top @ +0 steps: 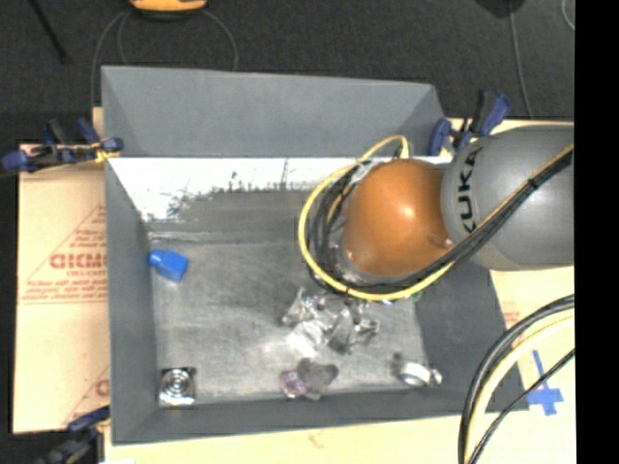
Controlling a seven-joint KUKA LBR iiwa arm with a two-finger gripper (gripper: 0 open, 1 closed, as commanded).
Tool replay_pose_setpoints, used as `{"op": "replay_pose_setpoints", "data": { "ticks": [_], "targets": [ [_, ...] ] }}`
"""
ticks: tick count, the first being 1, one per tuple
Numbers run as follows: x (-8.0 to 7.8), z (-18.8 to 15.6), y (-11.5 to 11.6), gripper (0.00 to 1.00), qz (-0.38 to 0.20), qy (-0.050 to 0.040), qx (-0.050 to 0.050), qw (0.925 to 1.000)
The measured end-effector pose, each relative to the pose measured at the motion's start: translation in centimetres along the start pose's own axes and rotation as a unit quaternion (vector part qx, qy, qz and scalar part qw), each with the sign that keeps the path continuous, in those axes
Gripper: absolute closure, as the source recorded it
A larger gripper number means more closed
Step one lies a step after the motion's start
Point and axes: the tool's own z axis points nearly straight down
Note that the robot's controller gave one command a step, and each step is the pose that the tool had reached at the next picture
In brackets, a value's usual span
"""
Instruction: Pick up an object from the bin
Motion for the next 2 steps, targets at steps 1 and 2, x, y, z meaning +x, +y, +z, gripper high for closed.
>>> {"op": "replay_pose_setpoints", "data": {
  "ticks": [1, 2],
  "targets": [
    [0.0, -0.4, -0.4, 1.00, 0.002, -0.0015, 0.005, 1.0000],
    [-1.9, -17.5, 0.6, 1.00, 0.025, -0.0019, 0.007, 0.9997]
  ]
}}
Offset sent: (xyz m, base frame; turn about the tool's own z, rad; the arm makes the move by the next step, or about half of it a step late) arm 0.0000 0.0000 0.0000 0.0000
